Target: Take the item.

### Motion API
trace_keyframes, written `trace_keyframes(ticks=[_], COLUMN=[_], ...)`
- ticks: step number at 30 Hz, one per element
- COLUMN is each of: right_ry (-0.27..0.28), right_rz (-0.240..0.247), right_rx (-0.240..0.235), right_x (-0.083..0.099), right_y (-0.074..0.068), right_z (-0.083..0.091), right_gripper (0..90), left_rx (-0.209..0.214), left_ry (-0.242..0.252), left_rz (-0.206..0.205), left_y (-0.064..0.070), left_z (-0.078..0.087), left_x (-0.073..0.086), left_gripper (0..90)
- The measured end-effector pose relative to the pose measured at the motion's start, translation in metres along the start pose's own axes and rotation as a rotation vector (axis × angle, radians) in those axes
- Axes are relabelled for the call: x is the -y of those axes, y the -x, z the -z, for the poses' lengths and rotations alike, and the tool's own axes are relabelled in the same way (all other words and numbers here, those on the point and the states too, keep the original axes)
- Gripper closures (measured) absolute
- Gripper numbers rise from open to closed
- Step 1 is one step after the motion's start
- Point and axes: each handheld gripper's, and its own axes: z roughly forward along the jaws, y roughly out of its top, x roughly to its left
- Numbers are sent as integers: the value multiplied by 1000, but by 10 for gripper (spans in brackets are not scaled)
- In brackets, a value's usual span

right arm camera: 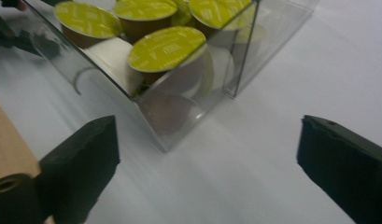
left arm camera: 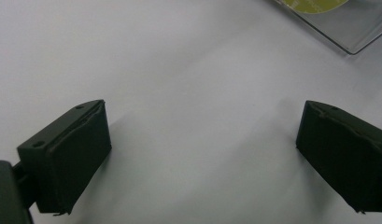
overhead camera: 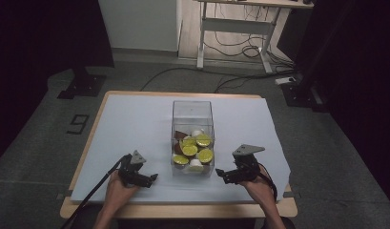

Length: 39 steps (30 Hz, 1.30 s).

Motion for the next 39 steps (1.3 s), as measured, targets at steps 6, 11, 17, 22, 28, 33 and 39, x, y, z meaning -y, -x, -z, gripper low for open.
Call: trace_keyframes(ticks=[6, 11, 17, 22, 28, 33, 39], right_ry=[1, 7, 6, -16, -14, -19, -37], right_rz=[13, 12, 21, 32, 35, 38, 31], right_rx=[-4, -1, -5, -17, -52, -87, -90], right_x=[-10, -18, -30, -39, -50, -56, -61], right_y=[-5, -7, -12, -19, -22, -22, -20], right_z=[0, 2, 0, -6, -17, -25, -36], right_gripper=[87, 121, 137, 139, 138, 144, 197], left_rx=[0, 1, 0, 0, 0, 0, 1], left_ry=[-1, 0, 0, -1, 0, 1, 0], left_rz=[-1, -1, 0, 0, 0, 0, -1], left_y=[0, 0, 0, 0, 0, 0, 0], left_z=[0, 0, 0, 0, 0, 0, 0], left_x=[0, 0, 0, 0, 0, 0, 0], left_gripper=[26, 26, 26, 26, 26, 26, 27])
